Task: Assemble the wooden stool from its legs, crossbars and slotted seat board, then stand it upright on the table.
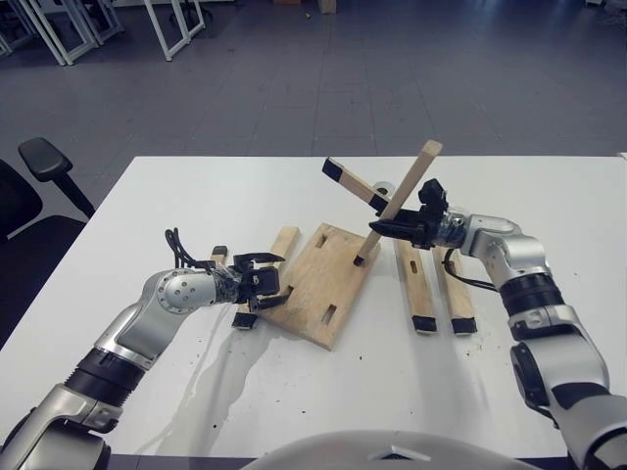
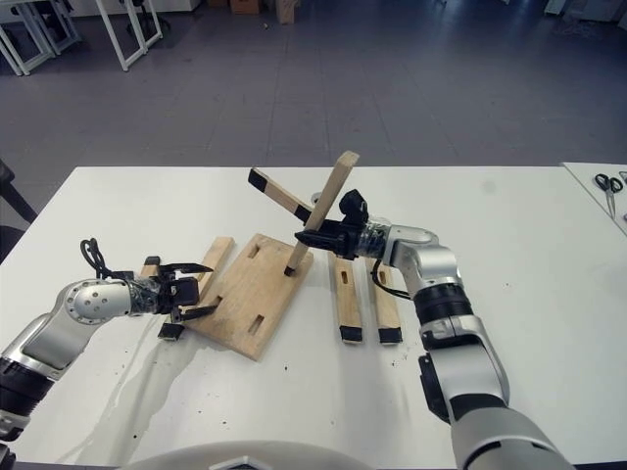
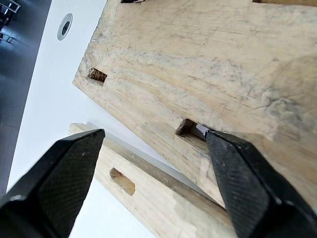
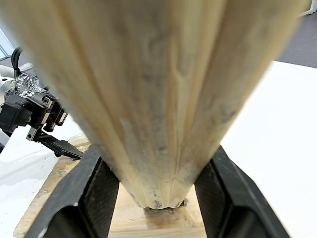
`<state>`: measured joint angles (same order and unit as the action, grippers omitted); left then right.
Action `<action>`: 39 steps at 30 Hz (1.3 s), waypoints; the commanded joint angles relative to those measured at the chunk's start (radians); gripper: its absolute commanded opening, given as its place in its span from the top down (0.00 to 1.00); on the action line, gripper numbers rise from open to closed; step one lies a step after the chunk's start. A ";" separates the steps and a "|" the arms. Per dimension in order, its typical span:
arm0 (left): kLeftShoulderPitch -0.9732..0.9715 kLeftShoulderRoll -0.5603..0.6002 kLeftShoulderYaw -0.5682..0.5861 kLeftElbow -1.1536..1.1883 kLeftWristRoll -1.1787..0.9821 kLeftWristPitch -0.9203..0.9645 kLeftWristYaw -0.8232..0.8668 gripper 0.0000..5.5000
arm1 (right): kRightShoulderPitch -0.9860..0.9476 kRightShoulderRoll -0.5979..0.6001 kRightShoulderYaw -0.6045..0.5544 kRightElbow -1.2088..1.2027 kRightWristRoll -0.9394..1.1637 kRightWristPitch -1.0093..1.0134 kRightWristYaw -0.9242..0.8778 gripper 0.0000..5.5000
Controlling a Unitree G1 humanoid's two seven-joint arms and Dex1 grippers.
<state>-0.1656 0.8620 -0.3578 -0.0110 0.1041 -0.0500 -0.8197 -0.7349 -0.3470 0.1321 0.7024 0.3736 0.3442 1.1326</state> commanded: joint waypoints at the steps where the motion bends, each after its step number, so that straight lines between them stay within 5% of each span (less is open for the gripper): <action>1: 0.043 -0.019 -0.063 0.060 0.078 0.029 -0.037 0.32 | -0.045 0.024 0.050 0.176 -0.127 -0.065 -0.034 0.63; 15: 0.025 -0.129 -0.039 0.059 0.107 0.032 0.039 0.32 | -0.001 0.070 0.139 0.441 -0.330 -0.300 -0.244 0.63; 19: -0.001 -0.158 -0.038 0.068 0.116 0.034 0.056 0.32 | -0.028 0.017 0.084 0.441 -0.260 -0.255 -0.150 0.63; 24: -0.009 -0.188 -0.029 0.077 0.131 0.040 0.062 0.32 | -0.115 -0.026 -0.026 0.354 -0.157 -0.139 -0.072 0.63; 31: 0.000 -0.197 -0.021 0.077 0.137 0.043 0.067 0.32 | -0.052 -0.054 -0.032 0.116 -0.167 -0.112 -0.021 0.37; 34: -0.006 -0.198 -0.021 0.083 0.140 0.040 0.063 0.32 | 0.054 -0.156 -0.034 -0.064 -0.198 -0.067 -0.030 0.37; 39: -0.001 -0.199 -0.019 0.093 0.150 0.044 0.072 0.32 | -0.090 -0.311 -0.283 -0.307 -0.061 0.055 -0.143 0.37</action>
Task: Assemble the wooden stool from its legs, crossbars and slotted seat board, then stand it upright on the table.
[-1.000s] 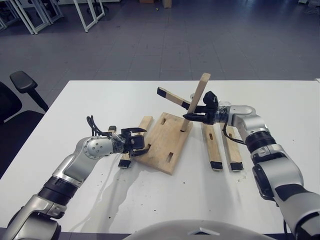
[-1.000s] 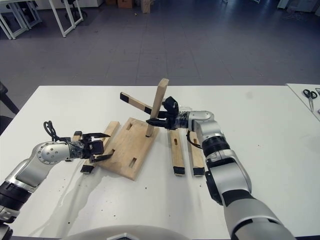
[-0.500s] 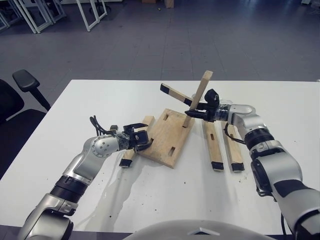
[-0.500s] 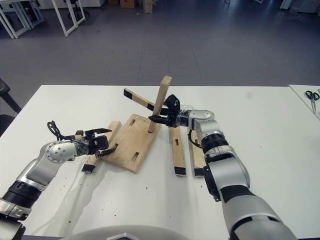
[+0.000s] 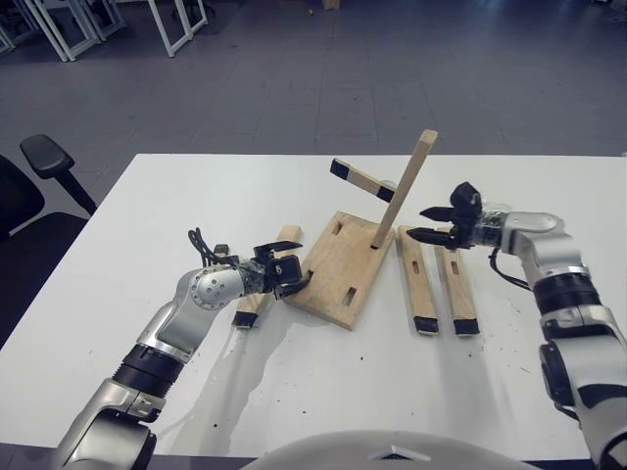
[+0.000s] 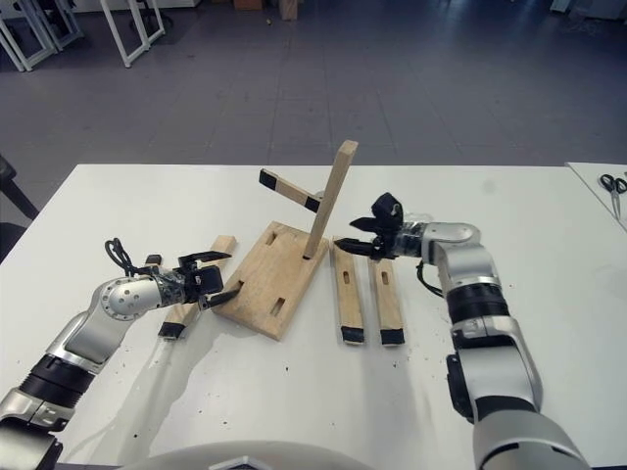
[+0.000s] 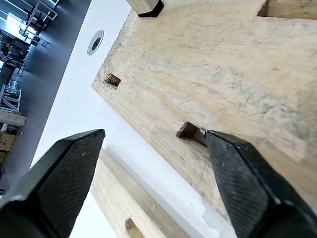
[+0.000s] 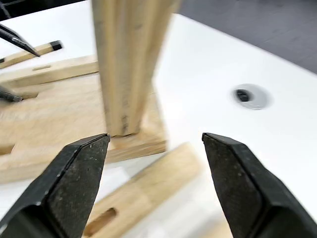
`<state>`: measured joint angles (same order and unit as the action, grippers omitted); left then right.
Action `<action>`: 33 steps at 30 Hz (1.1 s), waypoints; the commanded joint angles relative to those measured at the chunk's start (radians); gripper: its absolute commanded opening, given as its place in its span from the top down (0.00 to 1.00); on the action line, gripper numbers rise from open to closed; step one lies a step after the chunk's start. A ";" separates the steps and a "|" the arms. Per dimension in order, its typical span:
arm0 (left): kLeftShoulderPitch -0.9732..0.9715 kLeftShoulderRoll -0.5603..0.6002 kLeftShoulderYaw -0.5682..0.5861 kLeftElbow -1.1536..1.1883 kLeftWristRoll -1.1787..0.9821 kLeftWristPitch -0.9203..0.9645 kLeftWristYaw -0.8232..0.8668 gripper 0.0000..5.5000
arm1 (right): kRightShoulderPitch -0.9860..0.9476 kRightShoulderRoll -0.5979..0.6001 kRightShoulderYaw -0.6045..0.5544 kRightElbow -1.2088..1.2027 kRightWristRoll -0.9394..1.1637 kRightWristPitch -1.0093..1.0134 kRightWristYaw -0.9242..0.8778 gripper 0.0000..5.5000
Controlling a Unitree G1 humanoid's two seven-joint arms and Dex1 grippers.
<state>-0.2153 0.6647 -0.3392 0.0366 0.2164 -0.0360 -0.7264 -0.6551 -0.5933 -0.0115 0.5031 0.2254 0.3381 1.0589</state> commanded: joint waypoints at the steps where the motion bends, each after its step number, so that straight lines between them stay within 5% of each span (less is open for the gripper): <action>1: 0.051 0.000 -0.036 0.048 0.039 0.030 -0.020 0.32 | -0.241 -0.043 -0.177 -0.097 0.108 0.046 -0.134 0.37; 8: 0.032 -0.028 -0.044 0.064 0.041 0.028 -0.016 0.32 | -0.558 0.214 -0.292 -0.025 0.231 -0.120 -0.418 0.37; 16: 0.014 -0.052 -0.058 0.085 0.054 0.024 -0.004 0.32 | -0.340 0.356 0.019 0.437 -0.030 -0.145 -0.285 0.37; 19: 0.018 -0.057 -0.058 0.084 0.057 0.023 0.003 0.32 | -0.349 0.337 -0.019 0.474 -0.009 -0.146 -0.297 0.37; 27: 0.065 -0.049 -0.045 0.056 0.062 0.048 0.022 0.32 | -0.459 0.305 -0.228 -0.020 0.255 0.056 -0.394 0.37; 33: 0.139 -0.051 0.033 -0.078 0.002 0.107 0.061 0.32 | -0.244 0.228 -0.291 -0.424 0.333 0.236 -0.529 0.37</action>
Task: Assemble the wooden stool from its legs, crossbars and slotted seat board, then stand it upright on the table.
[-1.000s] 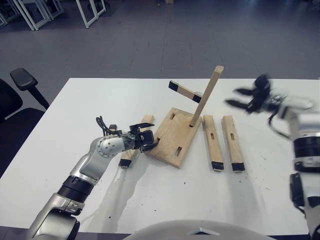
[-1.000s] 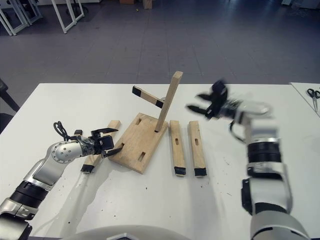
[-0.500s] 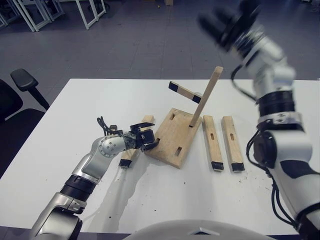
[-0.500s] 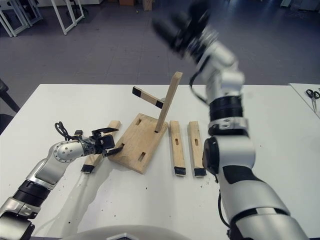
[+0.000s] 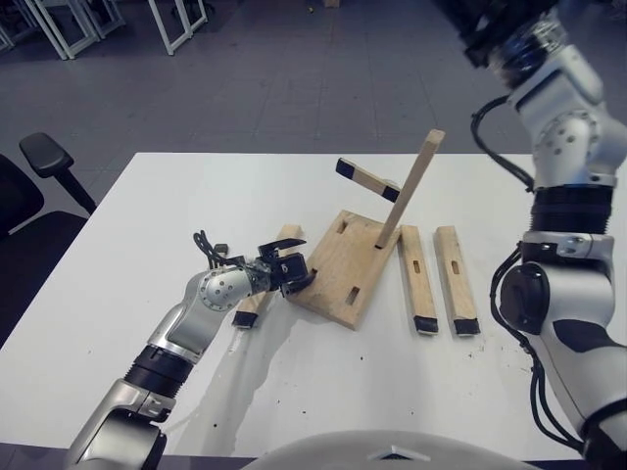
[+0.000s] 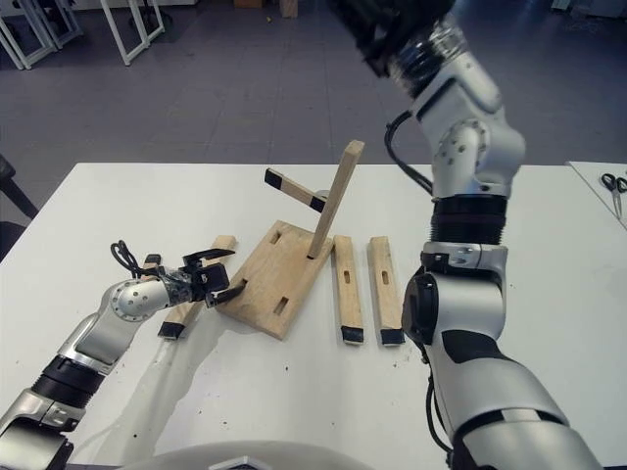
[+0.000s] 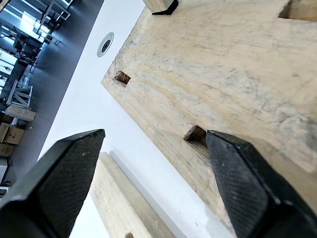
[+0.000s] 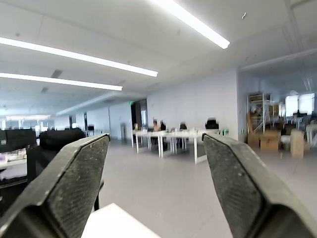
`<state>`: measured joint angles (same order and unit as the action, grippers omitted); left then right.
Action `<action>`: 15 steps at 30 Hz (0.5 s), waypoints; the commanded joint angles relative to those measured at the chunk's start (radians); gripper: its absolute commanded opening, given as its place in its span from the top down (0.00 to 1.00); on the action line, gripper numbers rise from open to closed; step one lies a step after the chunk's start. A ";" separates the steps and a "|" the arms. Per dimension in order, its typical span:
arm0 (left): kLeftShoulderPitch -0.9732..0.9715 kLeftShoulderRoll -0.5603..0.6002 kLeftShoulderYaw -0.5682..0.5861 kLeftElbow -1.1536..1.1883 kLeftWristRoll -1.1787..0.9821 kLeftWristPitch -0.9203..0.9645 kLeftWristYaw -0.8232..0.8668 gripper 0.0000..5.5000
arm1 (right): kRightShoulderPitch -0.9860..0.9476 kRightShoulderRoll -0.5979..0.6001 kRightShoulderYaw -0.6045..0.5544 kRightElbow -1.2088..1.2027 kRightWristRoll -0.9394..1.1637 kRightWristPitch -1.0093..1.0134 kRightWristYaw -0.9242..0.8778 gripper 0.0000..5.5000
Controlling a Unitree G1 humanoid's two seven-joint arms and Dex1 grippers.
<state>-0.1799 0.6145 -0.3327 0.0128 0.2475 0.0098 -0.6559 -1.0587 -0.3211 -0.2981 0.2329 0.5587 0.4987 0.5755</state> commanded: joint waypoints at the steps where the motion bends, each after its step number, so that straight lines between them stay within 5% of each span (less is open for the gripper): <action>1: 0.124 -0.005 0.058 -0.096 -0.054 0.070 0.005 0.32 | 0.232 -0.064 0.003 -0.207 -0.018 0.088 -0.057 0.37; 8: 0.203 -0.007 0.197 -0.206 -0.078 0.115 0.098 0.32 | 0.765 -0.068 0.023 -0.504 -0.099 0.133 -0.185 0.37; 15: 0.263 -0.001 0.201 -0.141 -0.028 0.084 0.143 0.32 | 1.110 -0.037 0.137 -0.617 -0.206 0.182 -0.283 0.37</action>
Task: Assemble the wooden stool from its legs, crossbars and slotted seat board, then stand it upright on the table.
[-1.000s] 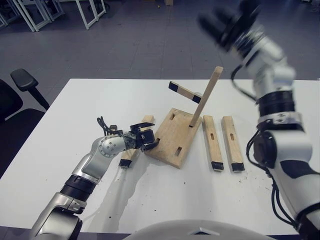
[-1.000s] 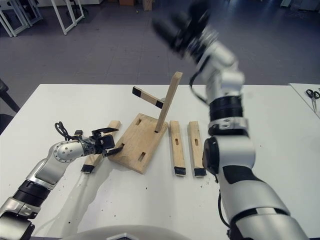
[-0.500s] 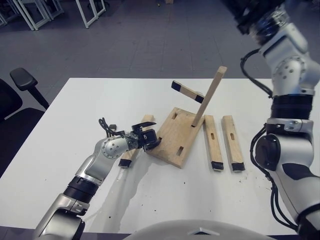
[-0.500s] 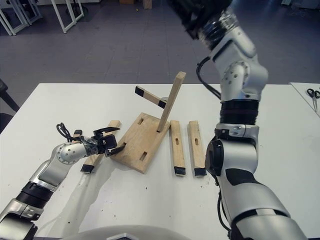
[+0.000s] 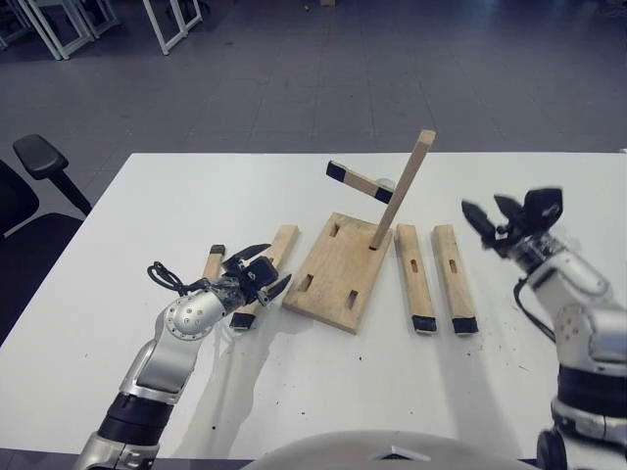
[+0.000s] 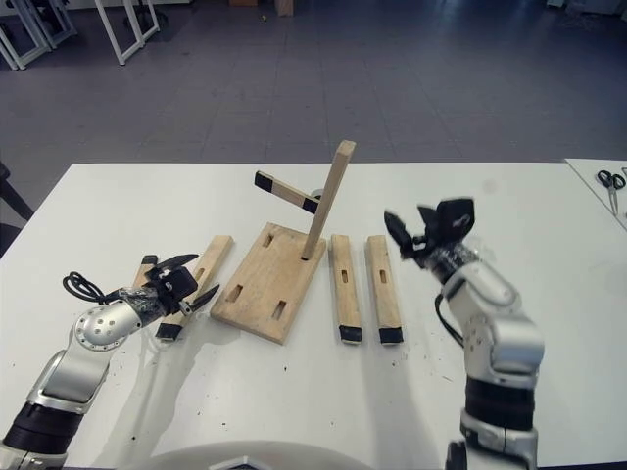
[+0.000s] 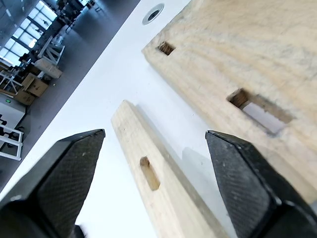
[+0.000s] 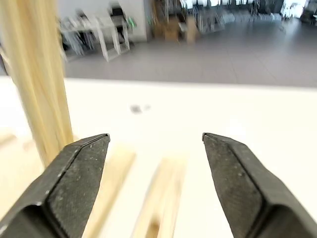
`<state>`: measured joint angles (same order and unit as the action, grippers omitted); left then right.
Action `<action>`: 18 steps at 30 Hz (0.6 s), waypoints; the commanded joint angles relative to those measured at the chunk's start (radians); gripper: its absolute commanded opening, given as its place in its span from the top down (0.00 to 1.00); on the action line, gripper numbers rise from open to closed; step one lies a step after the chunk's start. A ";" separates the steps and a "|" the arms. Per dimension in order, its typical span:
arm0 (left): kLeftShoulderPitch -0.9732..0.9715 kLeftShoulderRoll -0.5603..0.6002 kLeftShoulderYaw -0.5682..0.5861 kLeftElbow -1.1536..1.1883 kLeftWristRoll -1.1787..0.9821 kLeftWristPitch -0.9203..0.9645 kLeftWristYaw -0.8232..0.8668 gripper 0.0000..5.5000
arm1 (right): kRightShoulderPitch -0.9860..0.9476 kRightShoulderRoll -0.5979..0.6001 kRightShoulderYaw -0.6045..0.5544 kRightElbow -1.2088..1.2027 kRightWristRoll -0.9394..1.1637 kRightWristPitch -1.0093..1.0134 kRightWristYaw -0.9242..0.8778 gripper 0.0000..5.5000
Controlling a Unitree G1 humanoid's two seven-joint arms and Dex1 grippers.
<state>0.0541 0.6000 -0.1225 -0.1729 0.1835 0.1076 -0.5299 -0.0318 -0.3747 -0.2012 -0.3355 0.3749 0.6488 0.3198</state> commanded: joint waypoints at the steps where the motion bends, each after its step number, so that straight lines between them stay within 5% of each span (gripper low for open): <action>1: 0.041 0.010 -0.009 0.047 0.040 -0.015 0.024 0.32 | 0.090 0.022 0.048 -0.054 -0.021 0.040 -0.033 0.37; 18: 0.106 -0.040 -0.075 0.072 0.058 -0.051 0.047 0.32 | 0.252 0.037 0.135 -0.040 -0.126 0.153 -0.120 0.37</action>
<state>0.1355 0.5681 -0.1663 -0.1130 0.2402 0.0396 -0.4577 0.1967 -0.3387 -0.0906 -0.3803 0.2689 0.7534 0.2212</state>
